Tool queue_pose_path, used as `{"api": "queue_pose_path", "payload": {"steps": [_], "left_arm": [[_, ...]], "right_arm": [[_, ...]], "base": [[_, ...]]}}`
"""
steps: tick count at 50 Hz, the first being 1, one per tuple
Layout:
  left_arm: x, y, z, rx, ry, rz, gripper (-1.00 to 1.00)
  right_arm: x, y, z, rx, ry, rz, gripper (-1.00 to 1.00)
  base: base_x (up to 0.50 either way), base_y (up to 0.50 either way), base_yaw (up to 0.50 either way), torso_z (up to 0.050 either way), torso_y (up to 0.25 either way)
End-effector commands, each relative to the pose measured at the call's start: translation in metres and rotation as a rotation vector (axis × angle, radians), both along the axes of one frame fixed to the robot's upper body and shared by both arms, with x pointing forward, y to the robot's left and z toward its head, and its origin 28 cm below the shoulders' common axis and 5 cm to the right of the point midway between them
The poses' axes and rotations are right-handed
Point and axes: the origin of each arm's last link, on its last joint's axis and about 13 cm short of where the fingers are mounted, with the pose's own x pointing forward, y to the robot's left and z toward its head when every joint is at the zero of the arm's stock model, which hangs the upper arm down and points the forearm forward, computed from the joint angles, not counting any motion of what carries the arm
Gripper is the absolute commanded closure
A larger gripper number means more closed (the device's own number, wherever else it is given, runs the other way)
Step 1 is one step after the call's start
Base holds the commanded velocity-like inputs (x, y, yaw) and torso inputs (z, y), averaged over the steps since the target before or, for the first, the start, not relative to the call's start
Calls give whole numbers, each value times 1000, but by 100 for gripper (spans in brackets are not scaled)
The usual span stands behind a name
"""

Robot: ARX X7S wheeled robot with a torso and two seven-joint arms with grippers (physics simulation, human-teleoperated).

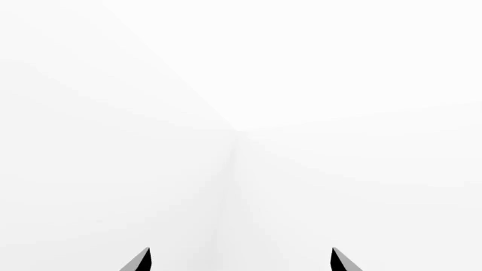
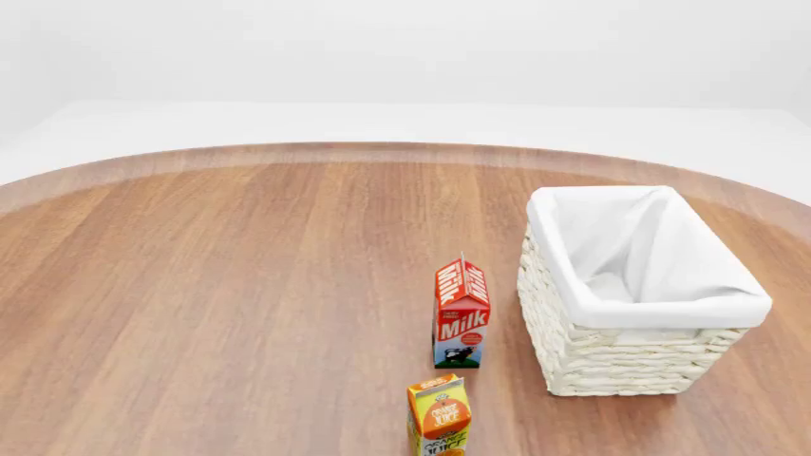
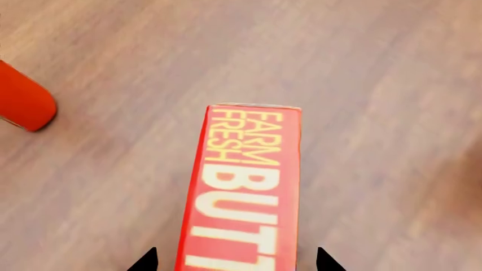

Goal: Pick up the cream cheese box and the butter, and put them in the basket.

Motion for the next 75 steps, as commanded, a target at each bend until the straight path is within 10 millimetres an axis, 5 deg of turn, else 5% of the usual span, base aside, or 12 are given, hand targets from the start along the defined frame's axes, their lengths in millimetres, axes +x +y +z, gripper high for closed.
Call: {"api": "queue_pose_path", "payload": {"steps": [1, 24, 45, 46, 63, 75], "left_arm": [[-1, 3, 0, 10, -1, 23, -100], [0, 3, -1, 9, 1, 22, -100], [0, 5, -2, 16, -3, 46, -100], [0, 5, -2, 15, -2, 45, -100], [-1, 5, -1, 11, -4, 43, -100], [0, 4, -2, 13, 0, 36, -100]], "right_arm": [[2, 3, 6, 35, 15, 0, -100], [17, 2, -8, 38, 73, -24, -100], [11, 6, -25, 10, 91, 62, -100], [13, 5, -25, -9, 48, 58, 100], [27, 1, -12, -30, -141, -58, 100], [40, -15, 49, 111, -420, -173, 100]], "base": [[0, 0, 0, 0, 0], [0, 0, 0, 0, 0], [0, 0, 0, 0, 0], [0, 0, 0, 0, 0], [0, 0, 0, 0, 0], [0, 0, 0, 1, 1]]}}
